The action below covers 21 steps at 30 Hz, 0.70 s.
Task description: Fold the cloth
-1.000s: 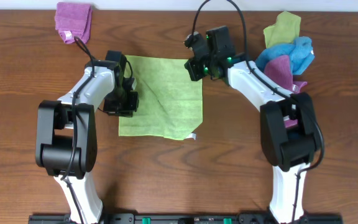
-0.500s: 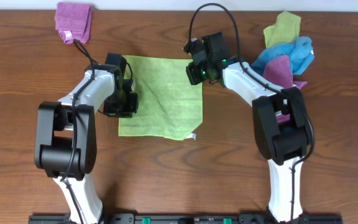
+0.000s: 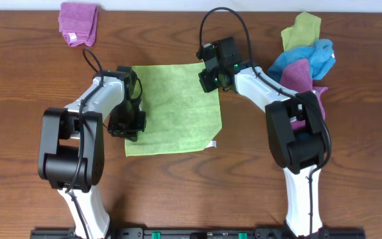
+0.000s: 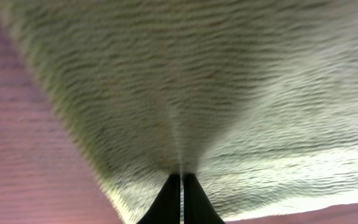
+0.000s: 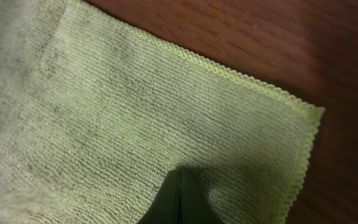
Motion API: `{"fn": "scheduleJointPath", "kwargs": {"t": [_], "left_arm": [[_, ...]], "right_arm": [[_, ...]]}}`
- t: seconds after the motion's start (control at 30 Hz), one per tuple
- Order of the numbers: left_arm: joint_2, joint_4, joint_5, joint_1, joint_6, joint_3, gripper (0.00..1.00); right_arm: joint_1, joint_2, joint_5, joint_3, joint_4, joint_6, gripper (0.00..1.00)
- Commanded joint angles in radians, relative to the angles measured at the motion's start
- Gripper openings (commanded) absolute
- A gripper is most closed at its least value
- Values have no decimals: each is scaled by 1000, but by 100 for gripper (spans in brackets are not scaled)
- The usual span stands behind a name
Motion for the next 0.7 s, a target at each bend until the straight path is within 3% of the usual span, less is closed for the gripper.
{"fn": "scheduleJointPath", "kwargs": {"t": [0.0, 0.23, 0.3, 0.37, 0.47, 0.6, 0.67], "left_arm": [[19, -12, -88, 0, -14, -12, 6], [16, 39, -92, 0, -26, -10, 6], [9, 53, -92, 1, -26, -6, 6], [-3, 67, -91, 2, -33, 5, 6], [-39, 102, -89, 2, -49, 25, 6], [-115, 142, -88, 2, -52, 50, 6], [-165, 160, -89, 2, -52, 50, 11]], "right_arm": [[-18, 26, 100, -4, -24, 8, 1], [-22, 7, 30, 103, -122, 19, 2], [-21, -7, 8, 183, -196, 18, 20], [-21, -27, -6, 263, -277, 14, 26], [-21, -63, -18, 367, -397, -32, 54], [-22, -114, -26, 431, -593, -89, 65], [-22, -156, -47, 432, -705, -116, 72]]}}
